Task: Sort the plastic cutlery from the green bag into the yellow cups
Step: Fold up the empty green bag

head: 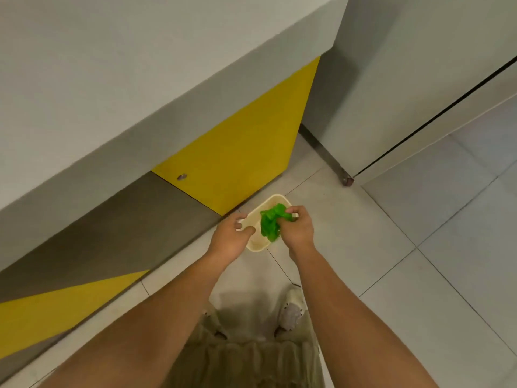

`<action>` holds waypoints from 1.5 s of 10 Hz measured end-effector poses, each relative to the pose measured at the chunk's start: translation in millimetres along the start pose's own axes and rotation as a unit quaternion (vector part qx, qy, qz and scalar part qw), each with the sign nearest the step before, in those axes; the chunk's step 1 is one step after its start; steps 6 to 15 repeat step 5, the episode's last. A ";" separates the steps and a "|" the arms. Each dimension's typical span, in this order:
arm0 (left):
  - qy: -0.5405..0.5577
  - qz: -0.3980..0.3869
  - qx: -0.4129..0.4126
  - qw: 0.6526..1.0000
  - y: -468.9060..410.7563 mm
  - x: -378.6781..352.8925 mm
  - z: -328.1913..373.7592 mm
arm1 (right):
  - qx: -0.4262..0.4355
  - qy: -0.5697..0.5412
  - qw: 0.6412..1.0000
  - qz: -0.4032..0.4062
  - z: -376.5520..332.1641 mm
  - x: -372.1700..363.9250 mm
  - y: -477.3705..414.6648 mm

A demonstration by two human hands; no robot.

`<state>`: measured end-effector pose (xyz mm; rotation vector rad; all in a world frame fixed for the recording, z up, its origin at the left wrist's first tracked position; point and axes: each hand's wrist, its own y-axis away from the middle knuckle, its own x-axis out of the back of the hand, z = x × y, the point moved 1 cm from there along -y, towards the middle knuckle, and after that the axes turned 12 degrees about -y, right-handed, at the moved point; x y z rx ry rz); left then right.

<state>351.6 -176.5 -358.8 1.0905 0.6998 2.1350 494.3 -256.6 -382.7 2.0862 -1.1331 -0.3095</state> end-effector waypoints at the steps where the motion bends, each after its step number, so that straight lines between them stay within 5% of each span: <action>1: 0.017 -0.026 0.044 0.999 -35.2 -30.8 -34.5 | -0.020 0.048 0.999 -0.003 53.4 -7.8 -50.5; 4: -0.089 0.085 -0.001 0.992 -113.2 -75.3 -93.9 | -0.090 0.083 0.990 -0.070 158.7 -44.6 -149.3; 15: -0.132 0.096 -0.009 0.987 -118.7 -72.0 -89.9 | -0.065 0.114 0.988 -0.086 160.8 -48.9 -154.4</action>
